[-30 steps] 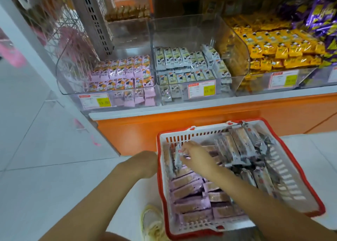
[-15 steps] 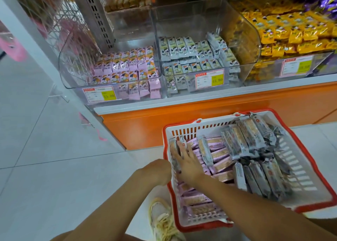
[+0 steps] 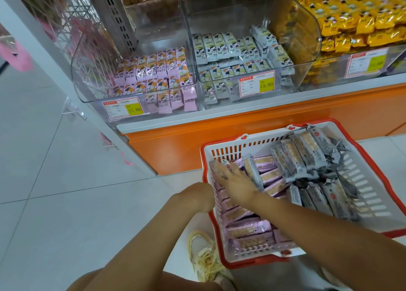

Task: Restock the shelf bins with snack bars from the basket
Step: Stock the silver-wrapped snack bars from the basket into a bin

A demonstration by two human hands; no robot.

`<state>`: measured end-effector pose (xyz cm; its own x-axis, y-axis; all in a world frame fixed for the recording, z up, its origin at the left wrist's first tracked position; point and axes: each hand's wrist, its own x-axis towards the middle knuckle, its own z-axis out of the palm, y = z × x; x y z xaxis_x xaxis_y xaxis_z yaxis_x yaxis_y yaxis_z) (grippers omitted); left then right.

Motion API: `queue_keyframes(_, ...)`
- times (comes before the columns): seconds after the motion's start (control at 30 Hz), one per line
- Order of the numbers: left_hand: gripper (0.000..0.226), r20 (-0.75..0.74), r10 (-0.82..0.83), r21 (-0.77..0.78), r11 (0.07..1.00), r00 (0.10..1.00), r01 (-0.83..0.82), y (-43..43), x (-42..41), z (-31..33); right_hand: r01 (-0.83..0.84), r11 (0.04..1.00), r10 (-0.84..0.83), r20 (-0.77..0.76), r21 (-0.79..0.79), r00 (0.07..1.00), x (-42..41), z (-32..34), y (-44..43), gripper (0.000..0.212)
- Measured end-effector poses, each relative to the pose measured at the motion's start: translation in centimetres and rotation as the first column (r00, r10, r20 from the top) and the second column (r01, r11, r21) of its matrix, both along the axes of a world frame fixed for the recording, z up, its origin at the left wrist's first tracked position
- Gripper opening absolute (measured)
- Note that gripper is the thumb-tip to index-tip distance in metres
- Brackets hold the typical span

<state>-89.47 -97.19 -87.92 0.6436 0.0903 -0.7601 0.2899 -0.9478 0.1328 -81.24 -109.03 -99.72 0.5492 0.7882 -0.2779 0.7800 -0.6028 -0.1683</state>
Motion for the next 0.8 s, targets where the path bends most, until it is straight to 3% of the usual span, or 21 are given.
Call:
queue_keyframes(0.13,0.035,0.009,0.016,-0.014,1.0,1.0,-0.016,0.1,0.0,0.4,0.075,0.997,-0.075,-0.011,0.005,0.997,0.3,-0.6,-0.9,0.081)
queue_keyframes(0.2,0.034,0.017,0.036,-0.024,0.999,0.999,-0.035,0.2,0.0,0.5,0.139,0.978,-0.126,-0.087,0.155,0.988,0.6,-0.7,-2.0,0.071)
queue_keyframes(0.27,0.033,0.029,0.074,-0.031,0.997,0.997,-0.073,0.2,0.0,0.6,0.332,0.862,-0.212,-0.324,0.382,0.922,0.7,0.4,-3.1,0.049)
queue_keyframes(0.3,0.031,0.048,0.11,-0.046,0.993,0.993,-0.108,0.2,0.1,0.7,0.502,0.746,-0.261,-0.501,0.437,0.825,0.5,1.5,-3.7,0.042)
queue_keyframes(0.33,0.028,0.081,0.154,-0.067,0.987,0.985,-0.149,0.2,0.4,0.8,0.678,0.599,-0.265,-0.693,0.427,0.671,0.3,2.7,-4.3,0.038)
queue_keyframes(0.4,0.021,0.165,0.251,-0.158,0.961,0.954,-0.226,0.0,1.1,1.7,0.93,0.3,-0.085,-0.965,0.212,0.248,0.1,5.7,-5.4,0.034)
queue_keyframes(0.43,0.02,0.189,0.304,-0.222,0.94,0.934,-0.261,-0.2,1.5,2.2,0.976,0.204,0.088,-0.995,0.071,0.054,-0.1,7.2,-5.9,0.033)
queue_keyframes(0.47,0.027,0.201,0.367,-0.302,0.905,0.908,-0.299,-0.5,1.9,2.6,0.988,0.152,0.254,-0.964,-0.035,-0.074,-0.4,8.5,-6.5,0.031)
queue_keyframes(0.5,0.041,0.191,0.448,-0.407,0.846,0.873,-0.345,-0.7,2.2,3.0,0.986,0.133,0.377,-0.916,-0.097,-0.141,-0.7,9.9,-7.1,0.03)
queue_keyframes(0.57,0.052,0.116,0.597,-0.631,0.662,0.794,-0.405,-1.4,2.6,3.6,0.98,0.141,0.506,-0.841,-0.137,-0.19,-1.4,12.4,-7.9,0.029)
queue_keyframes(0.67,0.036,-0.047,0.719,-0.818,0.371,0.693,-0.44,-2.7,3.0,4.8,0.984,0.151,0.565,-0.808,-0.097,-0.167,-1.7,14.2,-8.5,0.052)
queue_keyframes(0.73,0.034,-0.091,0.765,-0.864,0.258,0.638,-0.433,-3.3,3.2,5.6,0.986,0.167,0.543,-0.833,-0.015,-0.105,-1.2,14.7,-9.0,0.059)
queue_keyframes(0.8,0.037,-0.152,0.793,-0.88,0.163,0.589,-0.447,-3.8,3.3,6.1,0.977,0.196,0.524,-0.851,0.081,-0.035,-0.7,15.4,-9.5,0.048)
